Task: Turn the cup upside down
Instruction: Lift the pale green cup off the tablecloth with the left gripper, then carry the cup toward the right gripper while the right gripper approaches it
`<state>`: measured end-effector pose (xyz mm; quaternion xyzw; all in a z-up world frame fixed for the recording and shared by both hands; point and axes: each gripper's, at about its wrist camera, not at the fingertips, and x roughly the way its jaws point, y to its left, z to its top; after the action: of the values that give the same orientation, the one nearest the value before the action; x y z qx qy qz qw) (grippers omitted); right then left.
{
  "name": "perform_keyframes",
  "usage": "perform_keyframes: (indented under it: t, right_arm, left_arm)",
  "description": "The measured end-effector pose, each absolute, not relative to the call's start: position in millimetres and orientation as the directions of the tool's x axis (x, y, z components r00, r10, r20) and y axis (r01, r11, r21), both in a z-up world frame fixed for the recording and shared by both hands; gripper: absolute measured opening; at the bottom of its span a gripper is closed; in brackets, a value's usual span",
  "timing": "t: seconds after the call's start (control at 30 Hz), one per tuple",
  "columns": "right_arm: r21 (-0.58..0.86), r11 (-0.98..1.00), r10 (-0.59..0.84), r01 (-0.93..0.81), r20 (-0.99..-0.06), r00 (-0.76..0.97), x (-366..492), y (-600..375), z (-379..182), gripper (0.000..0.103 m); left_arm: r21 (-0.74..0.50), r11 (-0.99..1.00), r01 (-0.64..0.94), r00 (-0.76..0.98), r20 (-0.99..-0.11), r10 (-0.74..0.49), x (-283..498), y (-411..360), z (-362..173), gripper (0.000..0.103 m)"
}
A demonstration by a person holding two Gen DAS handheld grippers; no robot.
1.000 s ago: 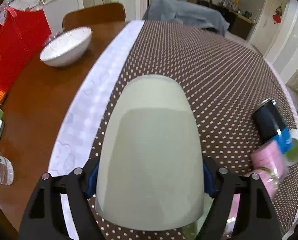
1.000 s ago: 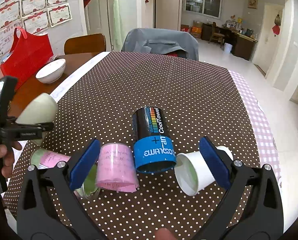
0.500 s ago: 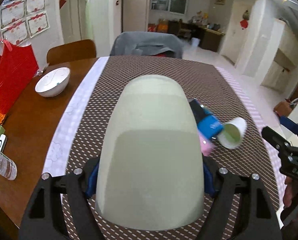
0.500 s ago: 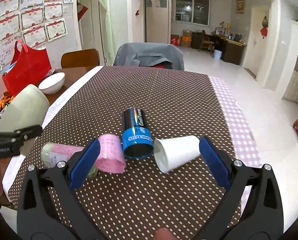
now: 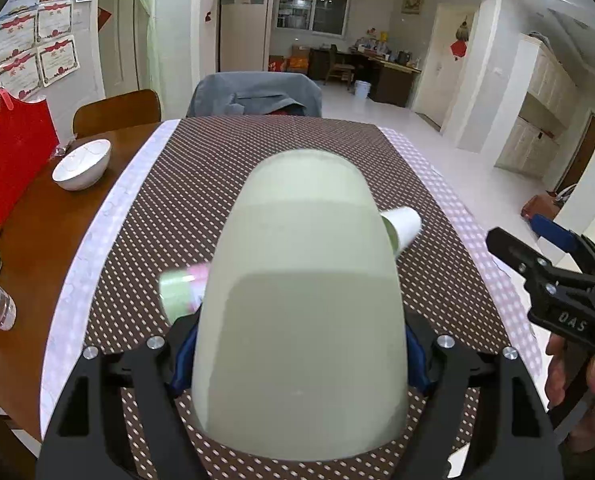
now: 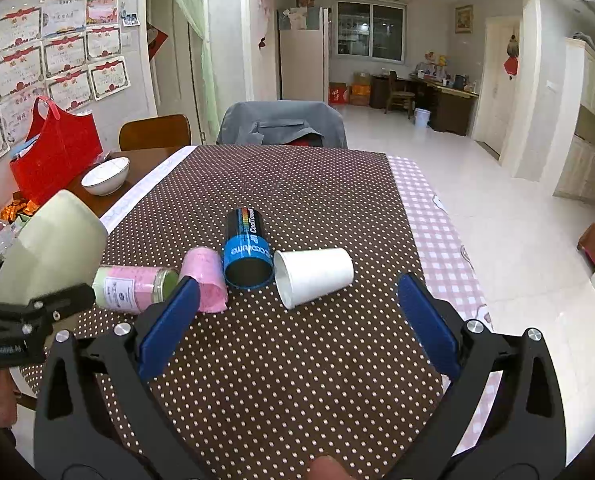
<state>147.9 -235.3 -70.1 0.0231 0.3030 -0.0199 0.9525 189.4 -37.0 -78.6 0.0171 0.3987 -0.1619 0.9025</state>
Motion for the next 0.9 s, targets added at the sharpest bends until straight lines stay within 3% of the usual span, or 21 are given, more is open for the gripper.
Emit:
perform_keyframes:
  t: [0.6,0.9]
  right_arm:
    - [0.060,0.994,-0.034,0.090,-0.614,0.788,102.3,-270.3,-105.4,0.097]
    - [0.066,0.993,-0.040,0.102,-0.616,0.787,96.1,-274.4,-107.1,0.097]
  left_arm:
    - [-0.153,0.937,0.313,0.488,-0.821,-0.297,163.8,-81.9,-175.3,0.077]
    - [-0.118,0.943,0.312,0.478,-0.838,-0.263,164.7,-88.3,-186.7,0.078]
